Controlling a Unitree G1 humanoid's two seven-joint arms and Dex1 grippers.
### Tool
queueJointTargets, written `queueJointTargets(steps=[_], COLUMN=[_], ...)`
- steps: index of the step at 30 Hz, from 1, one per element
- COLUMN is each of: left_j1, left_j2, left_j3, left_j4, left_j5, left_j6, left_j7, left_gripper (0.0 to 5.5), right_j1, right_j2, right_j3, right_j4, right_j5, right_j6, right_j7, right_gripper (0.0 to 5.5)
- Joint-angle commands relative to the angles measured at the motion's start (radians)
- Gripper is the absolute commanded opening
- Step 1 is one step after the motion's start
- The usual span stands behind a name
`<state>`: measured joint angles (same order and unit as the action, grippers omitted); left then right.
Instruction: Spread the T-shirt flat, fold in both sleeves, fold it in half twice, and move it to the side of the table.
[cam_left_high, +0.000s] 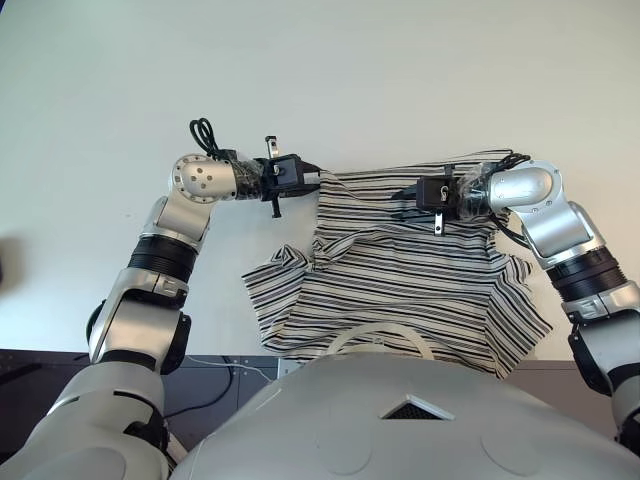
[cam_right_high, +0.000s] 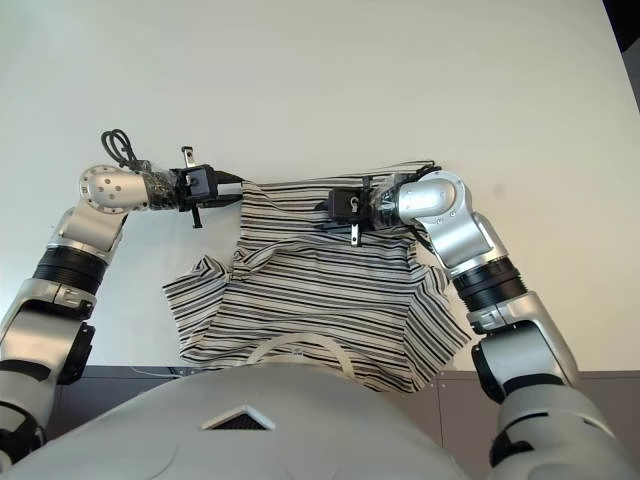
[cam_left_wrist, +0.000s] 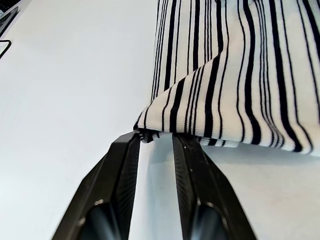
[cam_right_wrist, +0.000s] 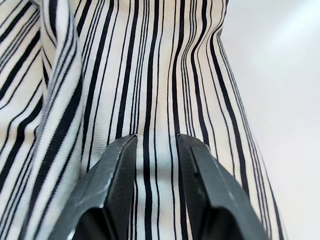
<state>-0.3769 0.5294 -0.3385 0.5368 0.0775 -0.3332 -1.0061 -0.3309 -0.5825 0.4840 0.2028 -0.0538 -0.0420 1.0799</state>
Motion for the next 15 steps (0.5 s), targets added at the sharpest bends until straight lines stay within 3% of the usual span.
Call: queueJointTargets(steps=[1, 12, 15], left_j1=[0.016, -0.08, -0.091], left_j2=[-0.025, -0.118, -0.127], left_j3=[-0.003, 0.023, 0.024], left_j4=[-0.005, 0.126, 0.135], left_j5=[-0.033, -0.133, -0.138], left_j6=[0.109, 0.54, 0.575], left_j7=[-0.046, -0.12, -0.129], left_gripper=[1.15, 1.15, 0.66], right_j1=[0.045, 0.027, 0.018], right_j2=[-0.038, -0.043, -0.038], right_j3=[0.051, 0.083, 0.088], right_j4=[0.05, 0.094, 0.113], right_j5=[-0.073, -0.124, -0.131], right_j6=[0.022, -0.034, -0.053], right_j7=[0.036, 0.016, 0.014], right_gripper=[1.48, 1.48, 1.48])
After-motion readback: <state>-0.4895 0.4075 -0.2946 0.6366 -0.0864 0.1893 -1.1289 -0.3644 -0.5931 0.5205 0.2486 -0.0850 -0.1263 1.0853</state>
